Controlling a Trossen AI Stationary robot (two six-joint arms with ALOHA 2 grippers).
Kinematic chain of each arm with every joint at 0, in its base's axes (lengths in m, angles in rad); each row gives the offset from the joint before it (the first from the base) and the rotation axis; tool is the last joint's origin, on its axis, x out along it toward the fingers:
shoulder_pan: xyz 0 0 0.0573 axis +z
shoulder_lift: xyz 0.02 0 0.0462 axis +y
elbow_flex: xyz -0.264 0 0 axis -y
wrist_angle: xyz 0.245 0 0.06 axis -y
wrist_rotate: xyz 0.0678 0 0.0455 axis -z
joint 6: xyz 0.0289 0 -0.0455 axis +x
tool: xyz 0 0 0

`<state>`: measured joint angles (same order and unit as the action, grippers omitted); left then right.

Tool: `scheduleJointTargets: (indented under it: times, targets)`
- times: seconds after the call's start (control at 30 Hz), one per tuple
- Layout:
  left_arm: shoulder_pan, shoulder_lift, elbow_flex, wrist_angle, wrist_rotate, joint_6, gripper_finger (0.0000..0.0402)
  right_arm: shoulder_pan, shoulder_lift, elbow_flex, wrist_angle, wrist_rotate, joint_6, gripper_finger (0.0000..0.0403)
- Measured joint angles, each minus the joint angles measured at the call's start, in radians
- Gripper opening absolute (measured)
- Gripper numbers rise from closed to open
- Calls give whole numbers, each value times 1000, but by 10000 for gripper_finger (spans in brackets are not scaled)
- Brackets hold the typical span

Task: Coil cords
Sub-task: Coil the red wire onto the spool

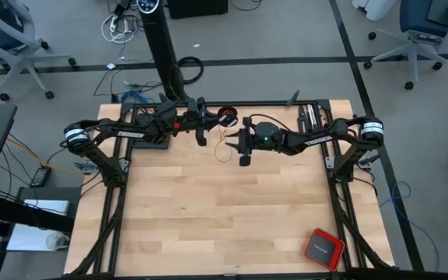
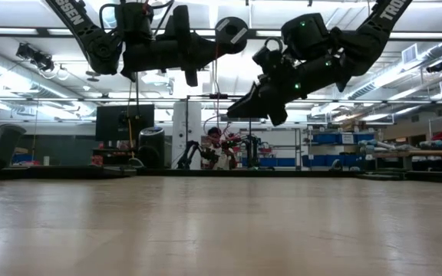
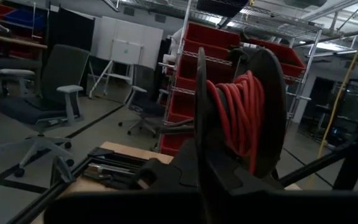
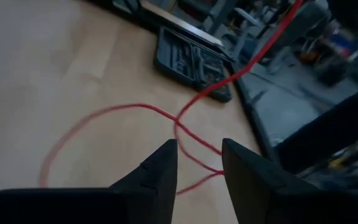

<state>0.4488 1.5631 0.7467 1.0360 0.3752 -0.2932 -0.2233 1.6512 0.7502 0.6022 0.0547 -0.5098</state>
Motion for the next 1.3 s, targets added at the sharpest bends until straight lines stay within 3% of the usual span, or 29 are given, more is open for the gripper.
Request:
scheduleJointTargets:
  times: [0.43, 0.7, 1.0, 1.17, 1.3]
  targets:
    - [0, 0, 0, 19, 0, -15, 1, 40, 0, 0, 19, 137, -387, 119]
    - [-4, 0, 0, 25, 0, -59, 1, 43, 0, 0, 45, 136, -536, 117]
    - [-28, 0, 0, 84, -27, -85, 1, 17, 0, 0, 38, 159, -550, 114]
    - [-46, -1, 1, 99, -45, -79, 1, 13, 0, 0, 52, 115, -549, 112]
    - [-47, 0, 1, 98, -50, -77, 1, 14, 0, 0, 58, 113, -486, 82]
